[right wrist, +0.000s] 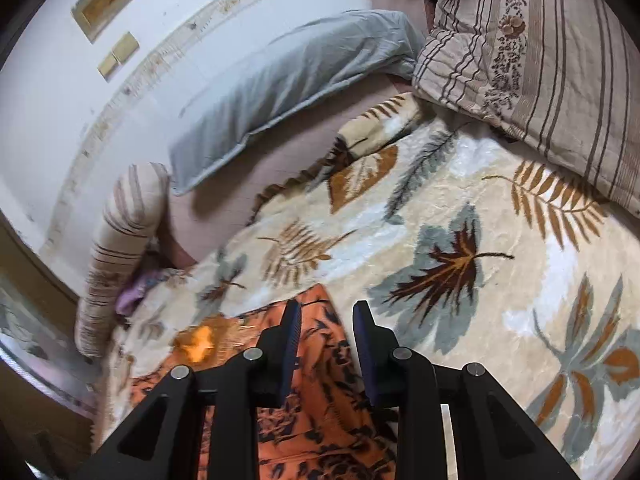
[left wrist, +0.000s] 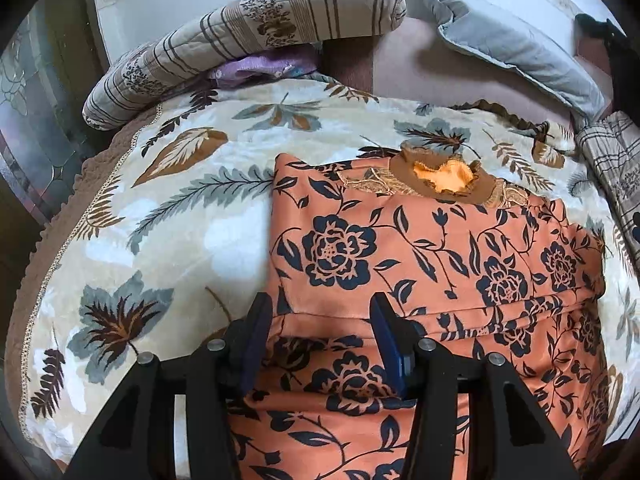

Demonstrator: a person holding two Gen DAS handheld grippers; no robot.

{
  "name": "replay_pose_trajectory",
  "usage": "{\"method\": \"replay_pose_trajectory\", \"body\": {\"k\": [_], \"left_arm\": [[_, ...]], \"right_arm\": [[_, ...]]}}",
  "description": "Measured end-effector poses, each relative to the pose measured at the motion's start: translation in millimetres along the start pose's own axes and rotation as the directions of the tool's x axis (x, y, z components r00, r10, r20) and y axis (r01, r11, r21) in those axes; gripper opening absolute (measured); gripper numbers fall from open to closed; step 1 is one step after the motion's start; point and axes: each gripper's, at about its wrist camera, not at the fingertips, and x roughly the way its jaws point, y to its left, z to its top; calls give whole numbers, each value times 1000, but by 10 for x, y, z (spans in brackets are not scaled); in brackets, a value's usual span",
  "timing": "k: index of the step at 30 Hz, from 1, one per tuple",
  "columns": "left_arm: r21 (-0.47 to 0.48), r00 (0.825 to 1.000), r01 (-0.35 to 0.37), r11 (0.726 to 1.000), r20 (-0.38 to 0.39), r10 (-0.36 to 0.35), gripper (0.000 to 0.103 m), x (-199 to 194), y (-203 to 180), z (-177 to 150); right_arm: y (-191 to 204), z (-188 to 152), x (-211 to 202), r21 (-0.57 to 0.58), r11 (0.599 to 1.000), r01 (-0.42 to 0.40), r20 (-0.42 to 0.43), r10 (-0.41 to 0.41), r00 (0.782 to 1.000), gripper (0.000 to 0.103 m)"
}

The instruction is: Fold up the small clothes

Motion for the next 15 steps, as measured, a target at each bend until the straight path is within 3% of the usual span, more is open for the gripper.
{"method": "replay_pose_trajectory", "body": {"k": [5,8,12,15], "left_arm": [[13,1000,10,1000,-10,-10,59,126,-52,-30],[-2,1000,9,1000,-28,-9,62,267,-38,-11],[-27,998,-6,1000,-59,4,62,506,20,14],[-29,997,-25,999,-69,23,62,649,50,13]], "right_arm": [[26,-48,34,48,993,-107,-84,110,990,30],[97,-133,203,49,991,-127,-158,134,978,30],[213,-264,513,2,994,-105,-260,102,960,30],[233,-387,835,-37,999,-29,-333,15,943,30]]}}
